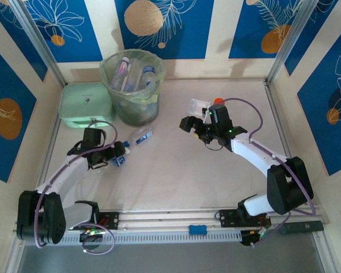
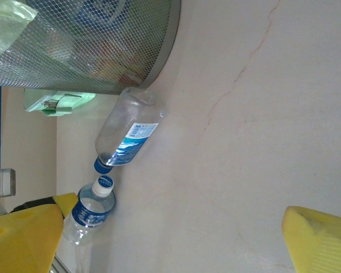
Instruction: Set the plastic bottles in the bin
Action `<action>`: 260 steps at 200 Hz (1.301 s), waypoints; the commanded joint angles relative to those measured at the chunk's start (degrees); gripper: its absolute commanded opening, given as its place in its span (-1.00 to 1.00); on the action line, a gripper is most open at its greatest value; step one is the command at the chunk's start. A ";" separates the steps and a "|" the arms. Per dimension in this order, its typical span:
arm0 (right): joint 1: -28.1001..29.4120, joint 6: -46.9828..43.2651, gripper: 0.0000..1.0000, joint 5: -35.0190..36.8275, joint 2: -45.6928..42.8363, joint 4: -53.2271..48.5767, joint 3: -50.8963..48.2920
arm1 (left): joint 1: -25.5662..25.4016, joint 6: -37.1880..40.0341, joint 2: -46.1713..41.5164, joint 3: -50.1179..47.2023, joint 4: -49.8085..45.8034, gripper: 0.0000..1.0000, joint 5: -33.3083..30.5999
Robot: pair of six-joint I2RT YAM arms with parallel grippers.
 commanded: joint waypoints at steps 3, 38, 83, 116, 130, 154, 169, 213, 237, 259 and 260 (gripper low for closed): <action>0.81 0.56 0.98 -0.39 1.14 0.60 2.21 | -2.32 -2.03 -2.62 -1.45 -4.11 0.99 1.97; 1.35 0.47 0.98 -0.53 2.03 0.49 3.22 | -10.10 -2.33 -3.75 -0.65 -8.04 0.99 -3.25; 1.35 0.08 0.98 -0.17 1.60 -0.26 3.61 | -20.05 -2.29 -0.84 0.71 -12.70 0.99 -10.49; 1.19 -0.11 0.98 -0.16 1.46 -0.49 3.49 | -22.37 -1.48 2.23 1.39 -13.84 0.95 -13.08; 1.19 -0.02 0.98 -0.18 1.45 -0.51 3.49 | -23.07 -0.98 3.33 1.85 -13.48 0.87 -14.13; 1.19 -0.18 0.98 -0.17 1.46 -0.64 3.68 | -23.60 -0.65 5.04 2.15 -11.65 0.67 -14.11; 1.10 -0.26 0.98 -0.19 1.36 -0.84 3.69 | -23.91 -0.36 5.84 2.23 -10.55 0.53 -13.75; 0.93 -0.09 0.98 -0.17 1.37 -0.71 2.88 | -24.44 -0.21 7.25 1.60 -8.51 0.05 -12.63; 0.75 -0.09 0.98 -0.33 1.29 -0.66 2.57 | -24.61 -0.88 4.60 1.74 -8.50 0.00 -11.58; 0.40 -0.48 0.98 -0.76 1.28 -0.83 2.31 | -24.77 -1.70 -0.75 3.00 -8.84 -0.04 -10.59; 0.36 -0.50 0.98 -0.81 1.28 -0.83 2.28 | -24.73 -1.71 -1.02 3.08 -8.83 -0.04 -10.53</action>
